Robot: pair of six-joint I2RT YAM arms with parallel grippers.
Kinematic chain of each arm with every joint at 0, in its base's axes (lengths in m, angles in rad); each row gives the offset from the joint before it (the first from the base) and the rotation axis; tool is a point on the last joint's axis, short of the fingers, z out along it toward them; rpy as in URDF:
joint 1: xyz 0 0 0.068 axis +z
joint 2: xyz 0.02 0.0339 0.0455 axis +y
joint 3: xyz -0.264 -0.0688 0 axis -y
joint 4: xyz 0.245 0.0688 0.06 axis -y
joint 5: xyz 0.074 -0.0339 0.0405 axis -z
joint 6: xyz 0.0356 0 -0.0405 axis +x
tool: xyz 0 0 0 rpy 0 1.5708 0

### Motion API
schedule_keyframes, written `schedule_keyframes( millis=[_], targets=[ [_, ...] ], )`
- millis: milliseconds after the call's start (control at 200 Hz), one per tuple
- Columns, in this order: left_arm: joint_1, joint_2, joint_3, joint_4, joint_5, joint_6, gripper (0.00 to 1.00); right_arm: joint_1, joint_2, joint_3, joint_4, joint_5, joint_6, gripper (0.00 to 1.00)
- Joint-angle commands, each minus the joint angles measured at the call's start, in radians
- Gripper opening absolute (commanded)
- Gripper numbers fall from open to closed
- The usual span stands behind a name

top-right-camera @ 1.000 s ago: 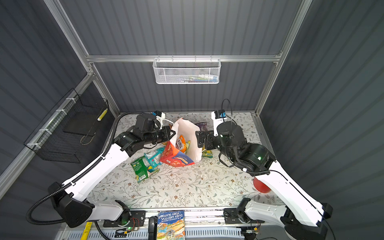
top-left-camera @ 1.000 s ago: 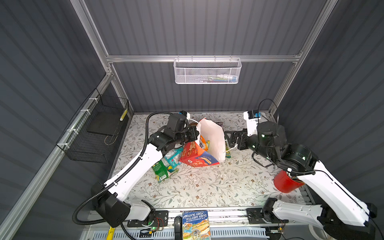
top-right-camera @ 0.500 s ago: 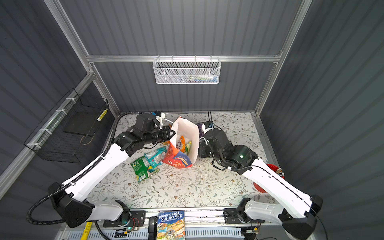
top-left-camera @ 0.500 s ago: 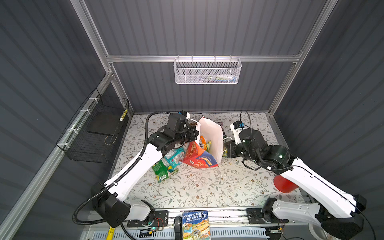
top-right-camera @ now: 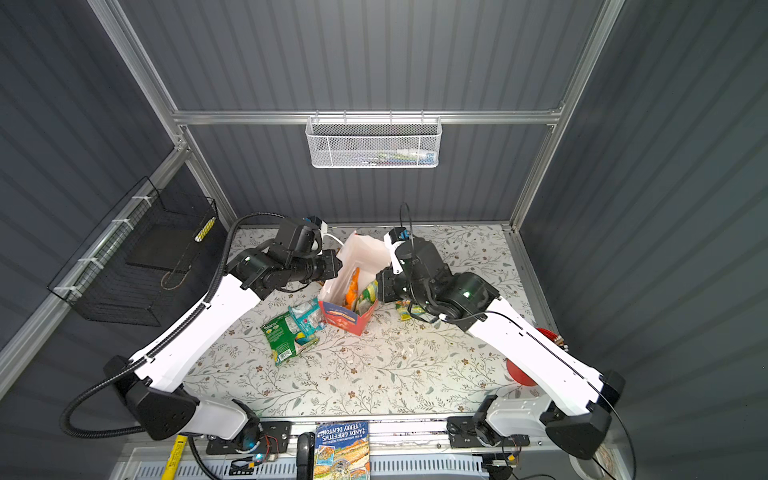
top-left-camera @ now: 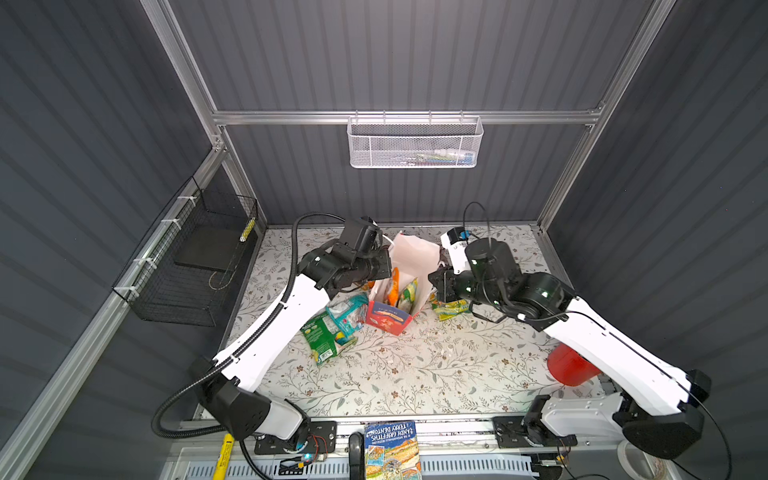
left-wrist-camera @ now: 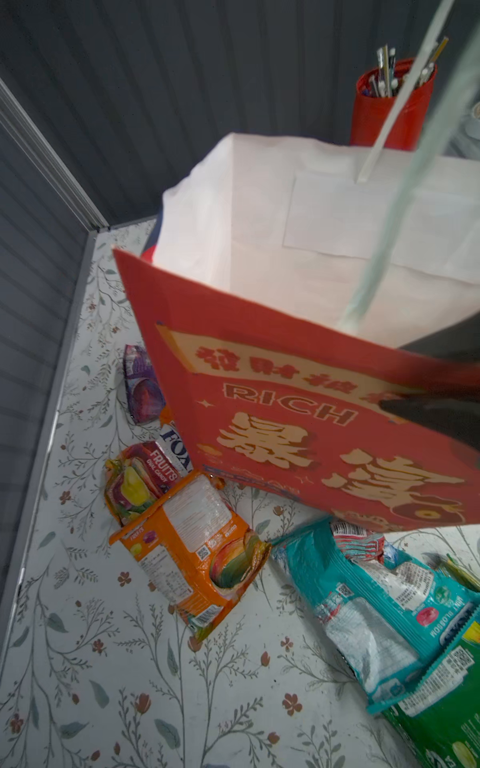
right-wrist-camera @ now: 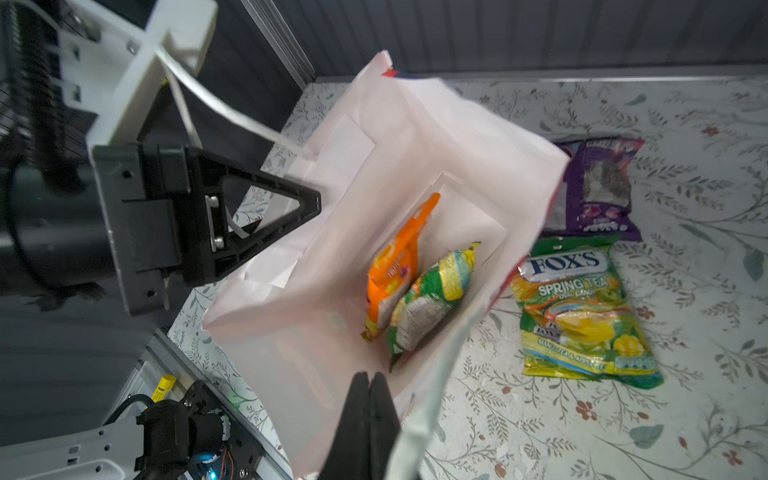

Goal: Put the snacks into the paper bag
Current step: 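Open the right gripper to release the orange packet inside the bag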

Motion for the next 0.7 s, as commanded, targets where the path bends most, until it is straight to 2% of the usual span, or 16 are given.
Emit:
schedule_keyframes(
  millis=[0, 110, 230, 325, 460, 565, 695],
  targets=[
    [-0.003, 0.029, 0.094, -0.121, -0.004, 0.081, 0.53, 0.002, -0.011, 0.0, 0.071, -0.018, 0.012, 0.0],
    [-0.02, 0.001, 0.174, -0.177, -0.075, 0.155, 0.8, -0.001, 0.001, 0.017, 0.079, -0.001, 0.012, 0.0],
    [-0.021, -0.055, 0.182, -0.228, -0.085, 0.194, 0.94, -0.008, 0.0, 0.045, 0.072, 0.021, 0.007, 0.0],
    [-0.03, -0.075, 0.192, -0.257, -0.057, 0.211, 0.97, -0.012, -0.006, 0.059, 0.076, 0.022, -0.004, 0.0],
    [-0.076, -0.068, 0.205, -0.312, -0.081, 0.223, 0.98, -0.019, -0.003, 0.064, 0.075, 0.011, -0.007, 0.0],
    [-0.15, -0.057, 0.205, -0.35, -0.206, 0.208, 0.98, -0.025, -0.003, 0.052, 0.077, -0.002, -0.006, 0.0],
    [-0.158, -0.074, 0.154, -0.35, -0.269, 0.183, 0.97, -0.039, -0.013, 0.03, 0.082, -0.009, -0.005, 0.0]
  ],
)
